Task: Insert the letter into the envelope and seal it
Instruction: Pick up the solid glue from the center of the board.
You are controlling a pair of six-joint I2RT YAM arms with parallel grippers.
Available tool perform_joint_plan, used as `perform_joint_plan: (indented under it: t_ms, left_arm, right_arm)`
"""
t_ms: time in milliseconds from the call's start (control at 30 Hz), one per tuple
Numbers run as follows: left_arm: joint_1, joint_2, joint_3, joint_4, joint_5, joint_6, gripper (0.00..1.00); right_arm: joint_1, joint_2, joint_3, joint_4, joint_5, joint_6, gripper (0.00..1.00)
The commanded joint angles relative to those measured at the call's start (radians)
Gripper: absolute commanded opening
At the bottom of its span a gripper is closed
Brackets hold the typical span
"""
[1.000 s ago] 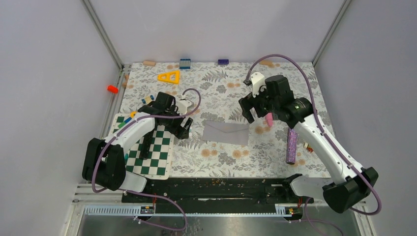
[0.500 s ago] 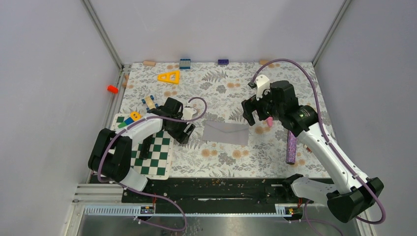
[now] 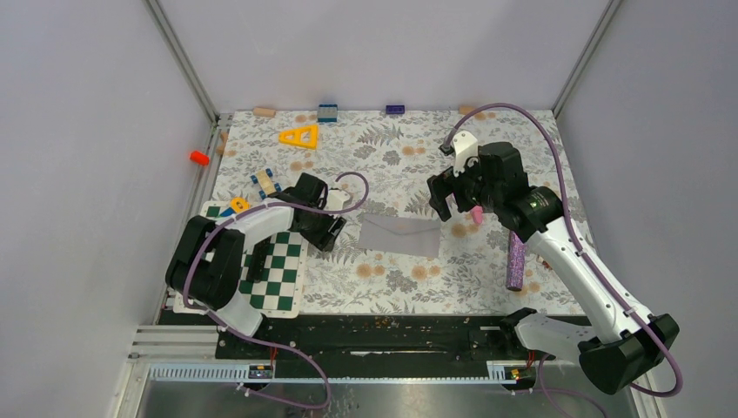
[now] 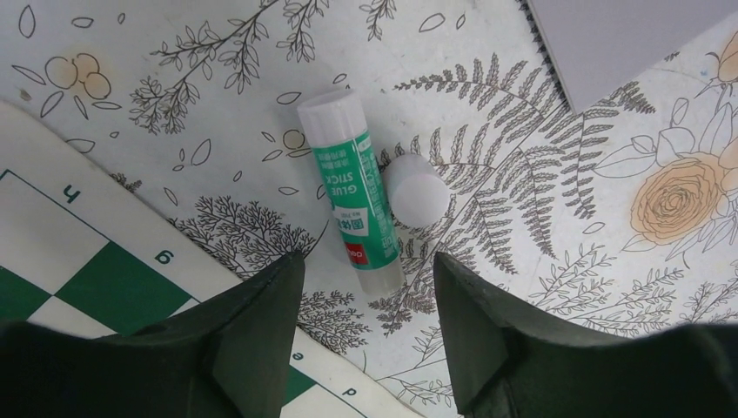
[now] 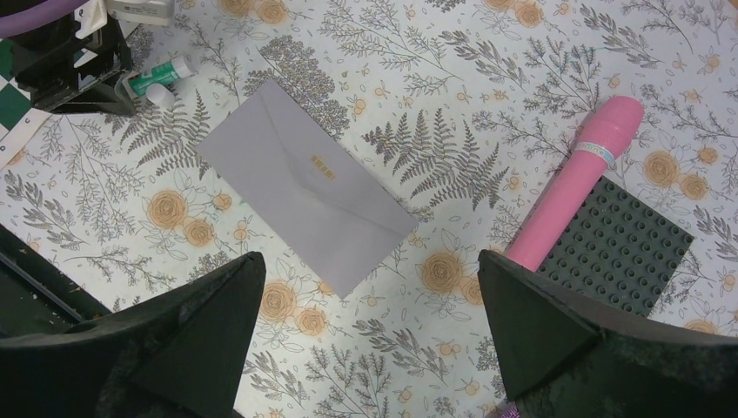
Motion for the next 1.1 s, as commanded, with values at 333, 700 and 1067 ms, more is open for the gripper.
perform_joint_plan:
  t_ms: [333, 700, 1067]
  left_arm:
    - [-0.022, 0.036, 0.054, 0.039, -0.041, -0.014, 0.50]
    - [-0.030, 0.044, 0.060, 0.037, -0.057, -0.016, 0.24]
    - [-0.027, -0.094, 0.065, 0.017, -0.044, 0.033, 0.11]
  right_arm:
    - [-0.004, -0.004, -0.005, 0.042, 0.012, 0.001, 1.00]
    - [-0.004, -0.001, -0.004, 0.042, 0.013, 0.002, 1.00]
    - [-0.003, -0.002, -0.006, 0.072, -0.117, -0.003, 1.00]
